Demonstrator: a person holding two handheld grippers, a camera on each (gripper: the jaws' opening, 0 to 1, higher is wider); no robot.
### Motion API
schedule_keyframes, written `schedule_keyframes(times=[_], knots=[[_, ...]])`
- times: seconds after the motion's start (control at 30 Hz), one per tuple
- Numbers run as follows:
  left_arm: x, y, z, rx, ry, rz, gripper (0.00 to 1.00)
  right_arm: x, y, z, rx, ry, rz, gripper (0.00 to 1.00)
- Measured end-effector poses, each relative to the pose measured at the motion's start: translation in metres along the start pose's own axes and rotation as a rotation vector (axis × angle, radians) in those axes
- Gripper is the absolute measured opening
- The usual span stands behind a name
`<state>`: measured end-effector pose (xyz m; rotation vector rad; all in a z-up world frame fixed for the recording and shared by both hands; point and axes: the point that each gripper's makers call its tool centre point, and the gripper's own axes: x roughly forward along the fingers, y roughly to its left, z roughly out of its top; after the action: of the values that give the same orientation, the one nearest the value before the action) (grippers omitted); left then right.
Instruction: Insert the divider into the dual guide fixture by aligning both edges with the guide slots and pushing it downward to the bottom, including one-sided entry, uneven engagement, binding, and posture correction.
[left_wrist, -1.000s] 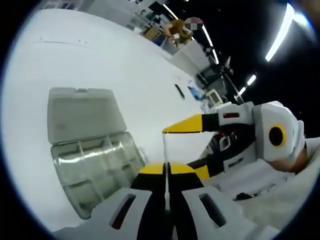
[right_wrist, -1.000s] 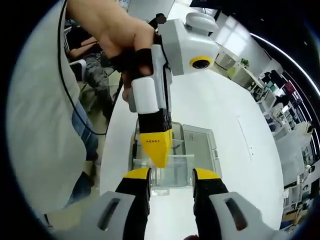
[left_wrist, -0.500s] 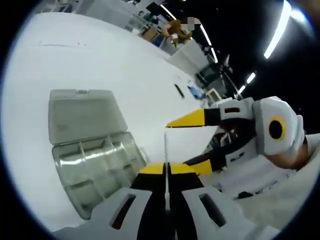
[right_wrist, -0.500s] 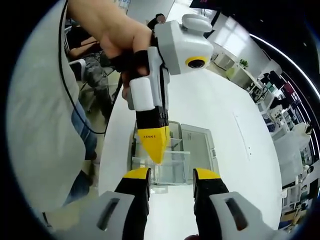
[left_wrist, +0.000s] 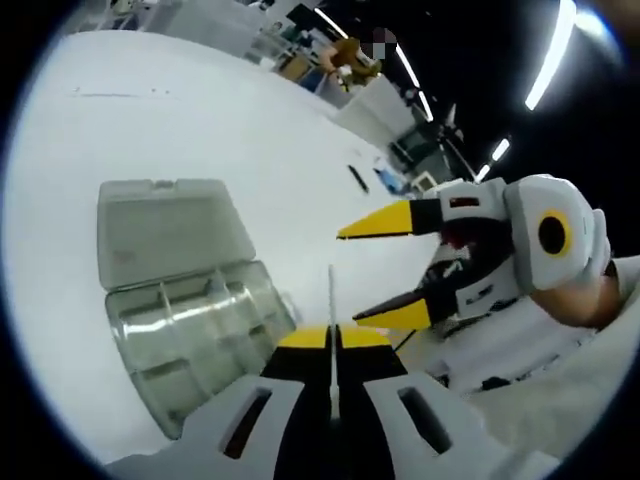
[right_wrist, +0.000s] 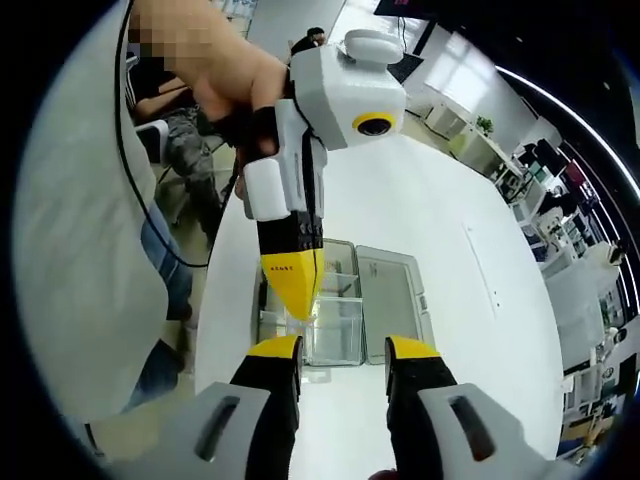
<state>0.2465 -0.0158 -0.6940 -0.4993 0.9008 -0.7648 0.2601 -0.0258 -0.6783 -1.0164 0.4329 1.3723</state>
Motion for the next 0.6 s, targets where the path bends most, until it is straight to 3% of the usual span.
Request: schedule_keyframes(times=[0.5,0.6], knots=[[-0.0002,-0.0005,-0.0013,0.071,-0.008,-0.004,0.00,-0.0004,-0.0042,-0.0039,0.030,0.004,0.044,0.28],[-0.0011,-0.0018,-0.0010,0.117,-0.013,-0.005,0.00,-0.0004,-0.0042,-0.0040,0.024,0.004,0.055,0.26]])
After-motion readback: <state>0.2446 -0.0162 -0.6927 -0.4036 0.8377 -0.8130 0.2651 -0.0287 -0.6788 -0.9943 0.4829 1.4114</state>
